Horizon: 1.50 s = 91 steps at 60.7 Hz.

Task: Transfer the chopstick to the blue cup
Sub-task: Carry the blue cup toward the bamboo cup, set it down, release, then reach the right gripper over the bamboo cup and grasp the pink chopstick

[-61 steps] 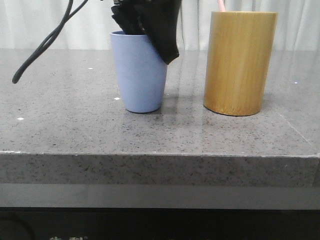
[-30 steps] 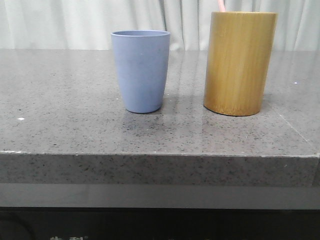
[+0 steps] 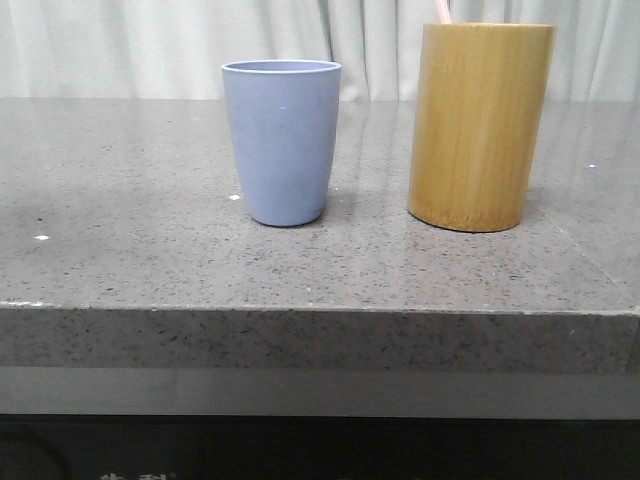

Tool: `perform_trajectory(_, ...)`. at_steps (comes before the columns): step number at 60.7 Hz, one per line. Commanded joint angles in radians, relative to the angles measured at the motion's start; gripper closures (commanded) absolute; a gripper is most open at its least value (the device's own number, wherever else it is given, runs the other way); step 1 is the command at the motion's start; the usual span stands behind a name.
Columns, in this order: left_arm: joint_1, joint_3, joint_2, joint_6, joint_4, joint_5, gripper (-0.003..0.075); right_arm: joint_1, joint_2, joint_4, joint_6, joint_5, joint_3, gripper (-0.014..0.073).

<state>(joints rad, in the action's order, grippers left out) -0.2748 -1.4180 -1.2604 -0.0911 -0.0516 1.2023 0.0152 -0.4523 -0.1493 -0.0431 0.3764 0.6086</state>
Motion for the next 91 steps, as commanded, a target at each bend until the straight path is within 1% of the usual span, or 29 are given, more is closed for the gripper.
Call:
perform_trajectory(1,0.060,0.092,0.128,0.014,-0.047,-0.148,0.0739,0.000,-0.010,-0.002,-0.007,-0.073,0.036,0.0008)
perform_trajectory(5,0.097,0.182,0.214,0.014,-0.047,-0.233,0.0739,0.000,-0.010,-0.002,-0.007,-0.073,0.036,0.0008)
perform_trajectory(12,0.129,0.334,0.344,0.014,-0.047,-0.374,0.0739,0.000,-0.010,-0.002,-0.007,-0.073,0.036,0.0008)
perform_trajectory(16,0.132,0.426,0.418,0.014,-0.053,-0.443,0.0739,0.000,-0.012,-0.002,-0.007,-0.073,0.036,0.0008)
perform_trajectory(28,0.132,0.703,0.661,0.014,-0.072,-0.707,0.0739,0.000,-0.014,-0.003,-0.007,-0.073,0.036,0.0008)
perform_trajectory(34,0.132,0.821,0.765,0.014,-0.072,-0.809,0.0739,0.000,-0.032,-0.003,-0.007,-0.086,0.036,0.0008)
perform_trajectory(38,0.132,0.878,0.825,0.014,-0.072,-0.848,0.0739,0.000,-0.053,-0.003,-0.007,-0.106,0.036,0.0008)
perform_trajectory(45,0.132,0.932,0.904,0.014,-0.072,-0.863,0.0739,-0.007,-0.111,-0.006,-0.007,-0.171,0.037,0.0008)
perform_trajectory(52,0.132,0.947,0.929,0.014,-0.072,-0.863,0.0739,-0.061,-0.192,-0.006,-0.007,-0.253,0.047,0.0008)
perform_trajectory(61,0.132,0.947,0.929,0.014,-0.072,-0.863,0.0739,-0.195,-0.357,-0.006,-0.011,-0.294,0.132,0.0008)
perform_trajectory(70,0.132,0.947,0.929,0.014,-0.072,-0.863,0.0739,-0.355,-0.547,0.023,-0.011,-0.305,0.280,0.0008)
perform_trajectory(76,0.132,0.947,0.929,0.014,-0.072,-0.863,0.0739,-0.420,-0.668,0.040,-0.011,-0.308,0.378,0.0008)
perform_trajectory(81,0.132,0.947,0.929,0.014,-0.072,-0.863,0.0739,-0.441,-0.755,0.040,-0.011,-0.307,0.443,0.0008)
perform_trajectory(91,0.132,0.947,0.929,0.014,-0.072,-0.863,0.0739,-0.441,-0.889,0.040,-0.011,-0.307,0.550,0.0008)
